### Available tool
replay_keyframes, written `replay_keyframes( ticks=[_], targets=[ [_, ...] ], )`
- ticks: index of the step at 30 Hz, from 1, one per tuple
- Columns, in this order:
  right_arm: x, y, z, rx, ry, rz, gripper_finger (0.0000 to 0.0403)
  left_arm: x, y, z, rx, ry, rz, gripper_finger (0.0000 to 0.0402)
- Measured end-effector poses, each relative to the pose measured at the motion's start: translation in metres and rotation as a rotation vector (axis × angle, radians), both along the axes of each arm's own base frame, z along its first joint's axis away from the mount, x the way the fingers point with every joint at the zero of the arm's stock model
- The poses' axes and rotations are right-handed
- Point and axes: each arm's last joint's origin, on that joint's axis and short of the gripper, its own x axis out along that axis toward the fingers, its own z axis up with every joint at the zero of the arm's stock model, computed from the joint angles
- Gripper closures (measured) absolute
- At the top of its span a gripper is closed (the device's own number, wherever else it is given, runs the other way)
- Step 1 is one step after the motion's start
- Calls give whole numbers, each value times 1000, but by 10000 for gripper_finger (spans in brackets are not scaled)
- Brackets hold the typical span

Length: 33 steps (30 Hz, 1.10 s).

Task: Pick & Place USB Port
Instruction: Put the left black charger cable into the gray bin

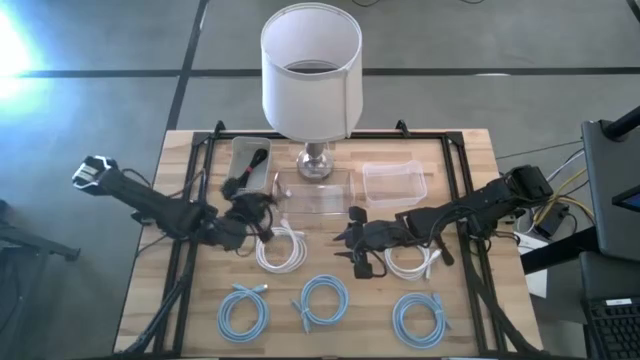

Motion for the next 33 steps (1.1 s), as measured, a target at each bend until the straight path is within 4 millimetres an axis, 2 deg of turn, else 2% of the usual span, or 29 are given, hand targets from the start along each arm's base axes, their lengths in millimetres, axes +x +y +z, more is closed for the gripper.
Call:
replay_keyframes(
  ticks=[6,11,14,23,27,33],
  targets=[
    [0,0,0,1,0,2,225,-28,32,-7,-143,-35,246,383],
    [0,0,0,2,-2,2,226,-39,63,-15,-228,9,451,383],
    [0,0,0,2,-2,2,227,-37,81,-19,-313,31,531,383],
    [0,0,0,2,-3,2,228,-34,131,-38,-403,165,735,383],
    [0,0,0,2,-3,2,231,-29,144,-50,-454,228,765,376],
    [0,0,0,2,-3,2,230,-10,152,-68,-448,282,739,348]
  ],
)
